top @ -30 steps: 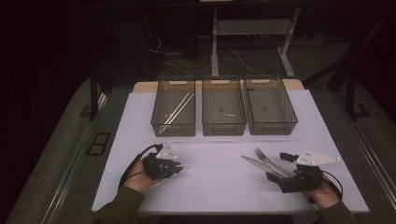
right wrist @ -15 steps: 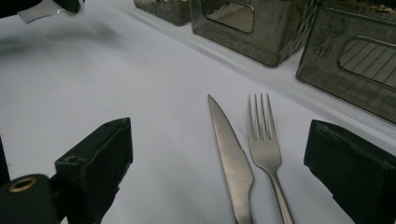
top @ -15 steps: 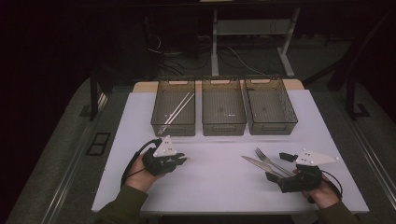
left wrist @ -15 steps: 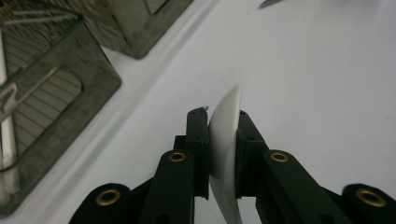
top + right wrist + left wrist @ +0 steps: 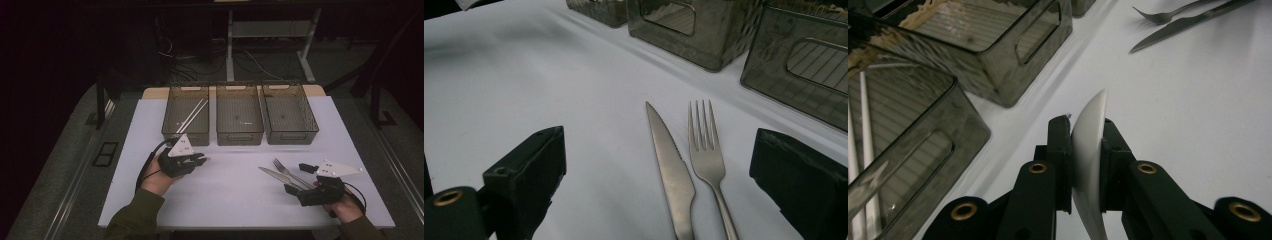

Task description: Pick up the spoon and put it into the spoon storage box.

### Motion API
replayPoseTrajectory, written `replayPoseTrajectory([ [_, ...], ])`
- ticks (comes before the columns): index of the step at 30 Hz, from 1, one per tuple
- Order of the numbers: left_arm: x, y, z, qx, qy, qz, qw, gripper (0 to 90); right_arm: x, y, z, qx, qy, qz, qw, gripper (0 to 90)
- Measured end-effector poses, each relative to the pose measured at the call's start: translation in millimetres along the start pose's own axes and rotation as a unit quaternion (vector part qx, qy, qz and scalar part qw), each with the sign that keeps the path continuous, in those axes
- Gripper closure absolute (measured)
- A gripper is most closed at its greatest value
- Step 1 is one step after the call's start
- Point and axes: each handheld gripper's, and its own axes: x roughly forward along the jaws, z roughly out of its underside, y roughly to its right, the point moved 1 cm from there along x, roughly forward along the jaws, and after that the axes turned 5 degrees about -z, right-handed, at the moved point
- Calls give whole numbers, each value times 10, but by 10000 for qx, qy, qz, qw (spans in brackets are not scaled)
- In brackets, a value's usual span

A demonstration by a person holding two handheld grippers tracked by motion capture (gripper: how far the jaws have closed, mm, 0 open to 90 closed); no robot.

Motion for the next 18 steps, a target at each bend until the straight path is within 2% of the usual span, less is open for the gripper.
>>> replayPoseTrajectory([
  [5,68,-65,-126,-43,121,14,9999,790,-2,5,1,11,13,5,10000,80],
  [15,175,-186,-463,186,115,1,9998,789,-9,-2,2,37,-4,-21,10000,80],
  [17,192,-212,-530,238,104,-17,9997,789,-3,13,-2,-47,59,18,10000,80],
  [18,201,-227,-562,249,126,-12,9996,789,-8,-2,0,34,24,-7,10000,80],
])
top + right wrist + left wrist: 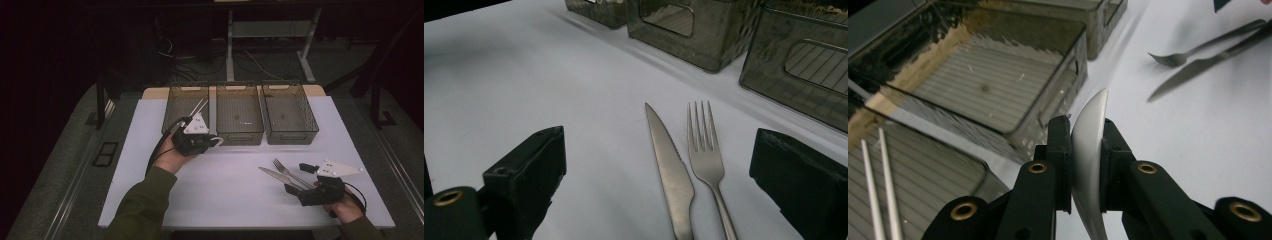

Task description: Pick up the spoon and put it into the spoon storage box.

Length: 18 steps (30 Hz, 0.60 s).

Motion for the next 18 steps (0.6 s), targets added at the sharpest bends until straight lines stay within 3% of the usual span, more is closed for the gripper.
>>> replayPoseTrajectory([
  [9,109,-184,-345,246,155,46,9996,788,-19,-7,-7,-25,32,-2,10000,80],
  [18,369,-276,-682,454,208,170,9986,788,-26,-12,-8,-54,47,-25,10000,80],
])
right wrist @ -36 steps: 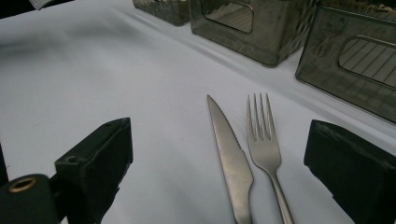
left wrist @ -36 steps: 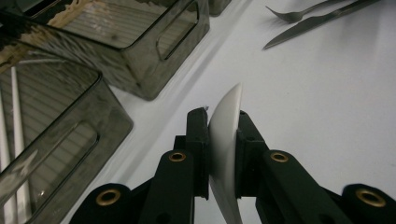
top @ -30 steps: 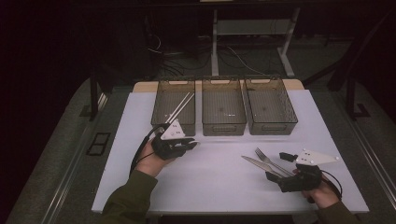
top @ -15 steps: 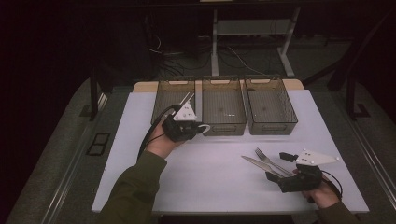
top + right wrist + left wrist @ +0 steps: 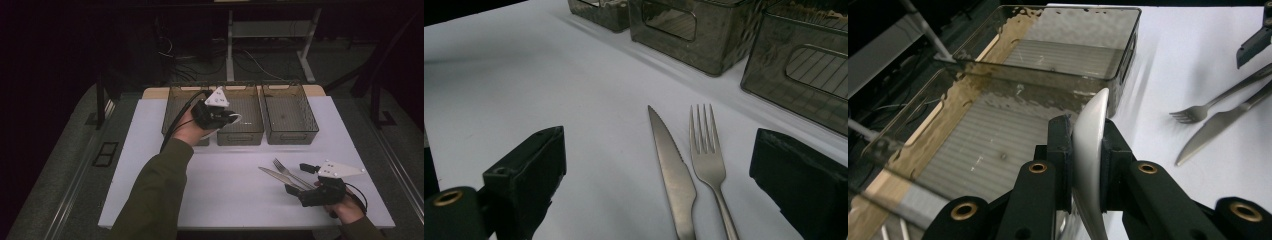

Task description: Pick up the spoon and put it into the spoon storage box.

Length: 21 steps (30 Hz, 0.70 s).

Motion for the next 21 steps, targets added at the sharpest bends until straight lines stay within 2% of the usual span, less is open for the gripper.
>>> replayPoseTrajectory([
  [7,241,-92,-108,-18,66,92,9999,788,-3,-3,1,-4,9,-21,10000,80],
  [8,284,-100,-107,-95,120,120,9998,788,-5,-3,1,11,11,-20,10000,80],
  [10,368,-126,-97,-97,98,155,9998,788,-5,-1,0,30,25,-13,10000,80],
  [11,407,-142,-90,-24,26,148,9999,788,-6,-1,0,33,13,-13,10000,80],
  [13,490,-155,-72,-6,-20,160,9999,787,-3,-1,1,19,17,-17,10000,80],
  [18,673,-199,-32,-160,8,194,9997,787,-6,-7,-1,31,26,-33,10000,80],
  [21,759,-232,-10,-169,-32,193,9997,787,-7,-7,-2,29,40,-42,10000,80],
])
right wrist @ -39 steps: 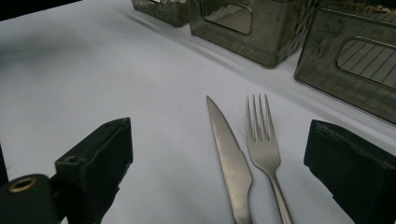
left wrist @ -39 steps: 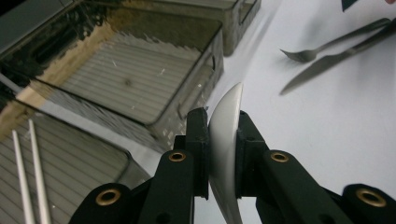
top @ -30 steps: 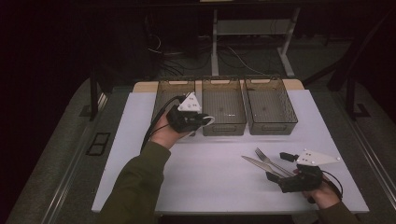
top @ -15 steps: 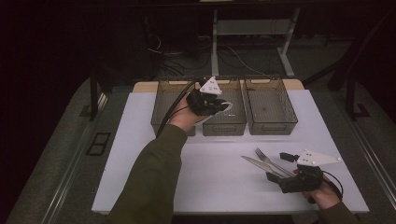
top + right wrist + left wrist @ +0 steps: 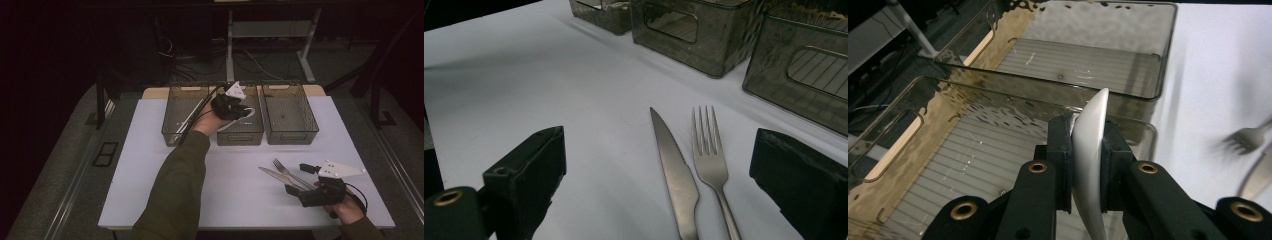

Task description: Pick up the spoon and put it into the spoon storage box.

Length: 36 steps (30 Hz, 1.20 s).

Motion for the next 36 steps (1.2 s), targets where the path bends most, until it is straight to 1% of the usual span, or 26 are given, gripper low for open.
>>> replayPoseTrajectory([
  [1,31,-5,5,-48,11,2,10000,786,0,2,0,10,6,-3,10000,80],
  [2,56,-19,8,-11,-42,8,10000,786,-1,4,-1,16,9,-2,10000,80],
  [6,176,-30,12,-27,-101,16,9999,785,-4,2,-2,6,38,-1,10000,80],
  [9,249,-12,16,-52,-122,48,9999,784,-9,-2,-4,29,33,-20,10000,80],
  [10,272,-2,21,-49,-161,54,9998,783,-10,-1,-4,34,42,-32,10000,80],
  [11,297,13,29,-88,-178,51,9998,782,-9,0,-4,38,58,-20,10000,80],
  [12,313,16,39,-53,-249,53,9997,782,-12,1,-4,36,51,-5,10000,80],
  [14,340,17,59,-53,-354,29,9994,782,-11,1,-4,30,71,-8,10000,80],
  [16,356,18,73,-131,-360,38,9993,779,-13,-1,-4,25,75,-7,10000,80],
  [20,355,28,64,-230,-344,104,9991,743,-11,3,-5,31,73,-2,10000,80],
  [22,339,19,56,-190,-325,99,9992,738,-10,1,-5,24,69,-3,10000,80],
  [23,331,15,53,-218,-320,107,9992,736,-11,1,-5,23,69,-1,10000,80],
  [24,328,20,54,-311,-278,111,9991,724,-11,1,-5,28,71,2,10000,80],
  [27,312,18,52,-355,-281,129,9989,680,-13,1,-5,41,61,1,10000,80],
  [29,296,23,44,-402,-304,169,9986,633,-11,3,-5,36,49,10,10000,80],
  [31,277,45,29,-455,-291,192,9984,588,-9,6,-4,27,27,14,10000,80],
  [34,228,90,-3,-456,-288,276,9982,538,-6,10,-4,25,29,0,10000,80],
  [36,184,124,-28,-483,-205,321,9981,516,-5,14,-3,8,22,20,10000,80],
])
